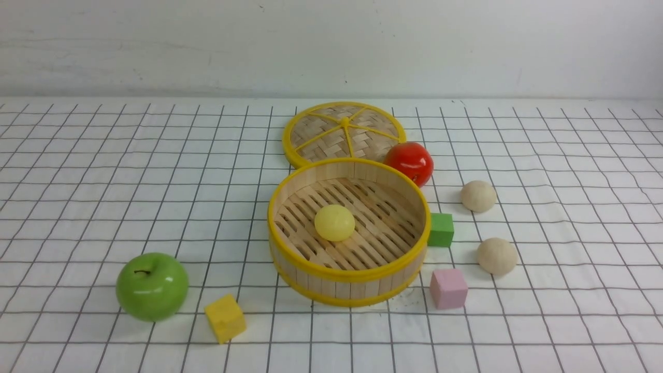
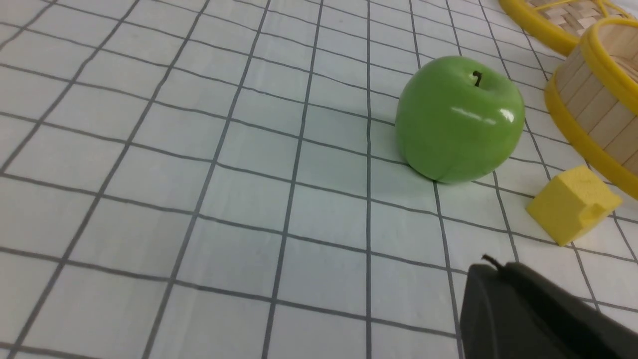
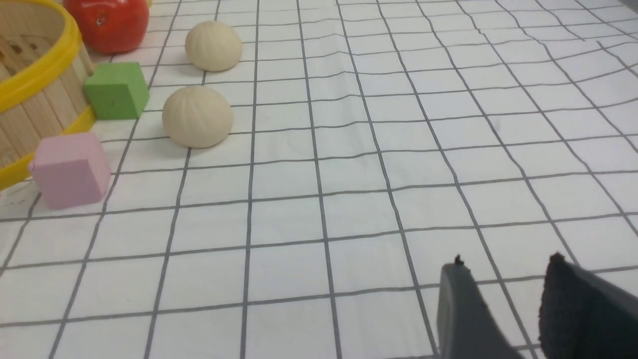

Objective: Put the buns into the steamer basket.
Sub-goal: Use the right arm to grab a steamed stuffed bun

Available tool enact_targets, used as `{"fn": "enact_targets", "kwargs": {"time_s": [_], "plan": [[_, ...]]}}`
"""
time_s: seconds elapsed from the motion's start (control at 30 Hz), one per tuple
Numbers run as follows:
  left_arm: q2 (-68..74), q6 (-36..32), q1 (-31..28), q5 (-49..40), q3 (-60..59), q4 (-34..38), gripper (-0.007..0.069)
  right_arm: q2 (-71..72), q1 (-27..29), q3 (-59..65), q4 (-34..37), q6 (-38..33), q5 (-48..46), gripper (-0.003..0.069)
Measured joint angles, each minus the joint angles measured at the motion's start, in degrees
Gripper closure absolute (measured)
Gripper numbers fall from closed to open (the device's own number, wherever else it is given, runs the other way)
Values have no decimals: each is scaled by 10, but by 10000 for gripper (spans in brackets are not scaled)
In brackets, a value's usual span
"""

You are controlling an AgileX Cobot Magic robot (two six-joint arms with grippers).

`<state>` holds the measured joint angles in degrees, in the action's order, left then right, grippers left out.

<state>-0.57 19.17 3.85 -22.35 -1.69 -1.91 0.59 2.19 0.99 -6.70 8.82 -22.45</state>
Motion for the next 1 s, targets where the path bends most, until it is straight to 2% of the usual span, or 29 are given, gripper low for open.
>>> {"fn": "enact_targets", "kwargs": {"time_s": [0.3,0.4,0.43,0.47,0.57,0.67,0.73,0.83,1.0], "plan": [[0,0,0,0,0,-1,634,0,0,3,0,0,20,419],[0,0,0,0,0,-1,631,0,0,6,4,8,92,419],[0,0,0,0,0,-1,629,0,0,6,15,23,148,419],[0,0,0,0,0,-1,629,0,0,6,19,29,155,419],[0,0,0,0,0,-1,629,0,0,6,38,83,269,419],[0,0,0,0,0,-1,627,0,0,5,34,89,337,419],[0,0,0,0,0,-1,627,-3,0,-7,34,99,341,419],[0,0,0,0,0,-1,624,-43,0,-88,51,130,304,419],[0,0,0,0,0,-1,623,-224,0,-314,42,145,196,419]]}}
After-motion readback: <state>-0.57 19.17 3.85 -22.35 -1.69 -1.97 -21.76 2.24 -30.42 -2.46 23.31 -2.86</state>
